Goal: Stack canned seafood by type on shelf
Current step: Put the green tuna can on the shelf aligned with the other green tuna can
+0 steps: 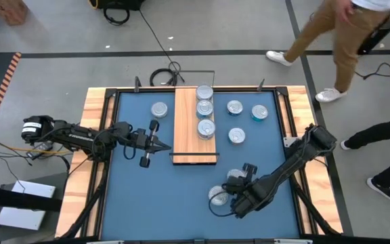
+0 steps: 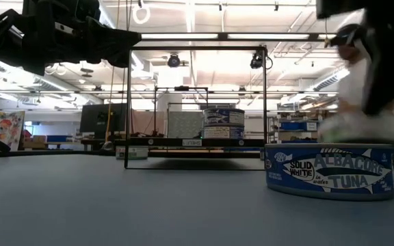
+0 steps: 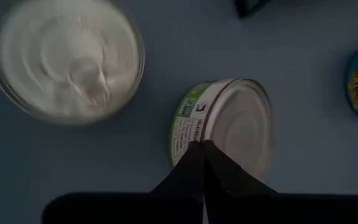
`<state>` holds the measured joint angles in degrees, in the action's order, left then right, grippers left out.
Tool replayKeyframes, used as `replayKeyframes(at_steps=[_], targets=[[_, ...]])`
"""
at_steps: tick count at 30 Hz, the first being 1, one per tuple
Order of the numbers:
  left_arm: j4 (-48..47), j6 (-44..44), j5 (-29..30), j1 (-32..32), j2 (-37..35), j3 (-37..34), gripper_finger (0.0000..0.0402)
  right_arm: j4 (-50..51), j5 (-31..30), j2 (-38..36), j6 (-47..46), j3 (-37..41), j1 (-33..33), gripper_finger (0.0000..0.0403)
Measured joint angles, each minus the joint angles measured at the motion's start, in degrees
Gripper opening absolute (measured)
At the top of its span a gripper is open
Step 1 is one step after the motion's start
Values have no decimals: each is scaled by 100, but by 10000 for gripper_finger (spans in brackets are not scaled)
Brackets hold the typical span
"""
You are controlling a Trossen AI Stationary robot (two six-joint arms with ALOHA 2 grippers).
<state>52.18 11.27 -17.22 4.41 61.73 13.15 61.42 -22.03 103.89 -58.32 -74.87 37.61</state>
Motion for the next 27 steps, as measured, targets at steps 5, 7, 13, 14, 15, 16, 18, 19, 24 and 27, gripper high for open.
replayKeyframes(at_steps=[5, 7, 13, 14, 15, 16, 18, 19, 24, 27], targets=[[31, 1, 10, -42, 0, 0, 3, -211, -48, -389, -464, -2, -135, 1], [34, 0, 11, -42, 0, 0, 4, -402, -52, -514, -667, -4, -197, 1], [27, -1, 14, -42, 0, 0, 4, -810, -54, -563, -1104, 5, -322, 0], [25, -1, 14, -42, 0, 0, 4, -953, -52, -563, -1110, 36, -338, 0], [28, -1, 16, -42, 0, 0, 4, -1050, -54, -563, -1129, 83, -353, 0], [29, -1, 16, -42, 0, 0, 4, -1095, -38, -563, -1167, 148, -368, 0], [27, -1, 17, -42, 0, 0, 4, -1266, 82, -563, -1200, 298, -414, 0], [28, 0, 16, -42, 0, 0, 4, -1365, 118, -563, -1205, 371, -437, 0], [57, 27, 16, -42, 0, 0, 4, -1526, 159, -599, -1184, 613, -542, 0], [75, 30, 16, -42, 0, 0, 4, -1553, 160, -777, -1212, 741, -583, 0]])
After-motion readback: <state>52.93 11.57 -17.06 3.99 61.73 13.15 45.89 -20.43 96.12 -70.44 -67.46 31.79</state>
